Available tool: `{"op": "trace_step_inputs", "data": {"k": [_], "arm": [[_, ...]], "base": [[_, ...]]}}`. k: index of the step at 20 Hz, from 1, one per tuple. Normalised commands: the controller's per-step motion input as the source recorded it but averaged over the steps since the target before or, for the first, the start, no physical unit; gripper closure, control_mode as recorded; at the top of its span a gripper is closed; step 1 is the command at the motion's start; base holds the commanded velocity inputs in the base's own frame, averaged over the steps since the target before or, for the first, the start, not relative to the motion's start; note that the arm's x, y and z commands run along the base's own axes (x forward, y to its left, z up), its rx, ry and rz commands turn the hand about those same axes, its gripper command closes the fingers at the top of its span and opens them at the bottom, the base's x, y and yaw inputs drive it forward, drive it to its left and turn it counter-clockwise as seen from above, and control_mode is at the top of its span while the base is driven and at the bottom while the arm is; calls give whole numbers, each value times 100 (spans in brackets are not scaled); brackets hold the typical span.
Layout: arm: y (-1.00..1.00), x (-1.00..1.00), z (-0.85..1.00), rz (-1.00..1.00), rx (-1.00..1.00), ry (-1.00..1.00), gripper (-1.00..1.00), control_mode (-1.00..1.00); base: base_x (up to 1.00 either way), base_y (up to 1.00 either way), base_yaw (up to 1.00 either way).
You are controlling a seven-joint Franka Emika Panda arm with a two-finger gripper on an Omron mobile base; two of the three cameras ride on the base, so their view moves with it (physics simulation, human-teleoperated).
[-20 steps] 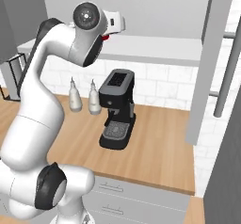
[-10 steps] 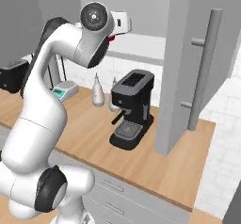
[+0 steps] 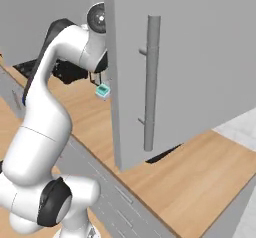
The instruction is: Gather all objects into one cabinet and sort the glasses and bowls to opposite sides.
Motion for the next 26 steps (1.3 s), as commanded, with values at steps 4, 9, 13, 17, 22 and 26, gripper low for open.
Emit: {"op": "trace_step_inputs", "data": {"k": [4, 9, 13, 17, 22, 26], "arm": [[0, 0, 0, 0, 0, 0, 100, 100], [0, 0, 0, 0, 0, 0, 100, 100], [0, 0, 0, 0, 0, 0, 100, 100], [0, 0, 0, 0, 0, 0, 100, 100], [0, 0, 0, 0, 0, 0, 100, 100], [0, 0, 0, 0, 0, 0, 100, 100]], "base": [[-52, 14, 49], [-85, 71, 36], [-75, 92, 33], [-69, 97, 34], [-38, 71, 45], [0, 8, 10]]}}
